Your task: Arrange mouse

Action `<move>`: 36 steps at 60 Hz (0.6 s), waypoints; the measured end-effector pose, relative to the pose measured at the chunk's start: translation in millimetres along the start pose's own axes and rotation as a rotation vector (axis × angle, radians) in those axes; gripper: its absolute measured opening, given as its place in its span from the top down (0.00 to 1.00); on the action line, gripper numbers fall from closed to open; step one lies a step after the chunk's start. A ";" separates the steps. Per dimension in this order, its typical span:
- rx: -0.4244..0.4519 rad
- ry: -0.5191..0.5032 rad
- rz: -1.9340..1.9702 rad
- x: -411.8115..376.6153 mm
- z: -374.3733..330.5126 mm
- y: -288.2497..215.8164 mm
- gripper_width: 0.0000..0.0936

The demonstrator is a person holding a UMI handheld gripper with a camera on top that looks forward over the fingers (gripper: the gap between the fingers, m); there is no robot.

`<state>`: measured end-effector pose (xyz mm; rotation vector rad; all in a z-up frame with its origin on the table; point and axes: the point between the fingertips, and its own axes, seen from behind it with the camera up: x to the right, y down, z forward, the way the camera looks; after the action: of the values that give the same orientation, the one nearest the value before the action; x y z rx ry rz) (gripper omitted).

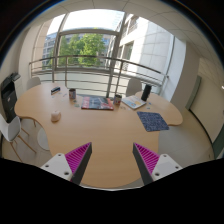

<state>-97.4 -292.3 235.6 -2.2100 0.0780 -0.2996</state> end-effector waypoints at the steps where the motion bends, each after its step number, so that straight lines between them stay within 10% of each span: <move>1: -0.004 0.005 0.001 0.9 -0.3 1.2 0.09; 21: -0.077 0.051 0.020 -97.5 -3.8 45.2 0.09; 36: -0.066 -0.094 0.004 -231.0 64.4 29.1 0.09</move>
<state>-304.1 -222.9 131.8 -2.2860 0.0409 -0.1932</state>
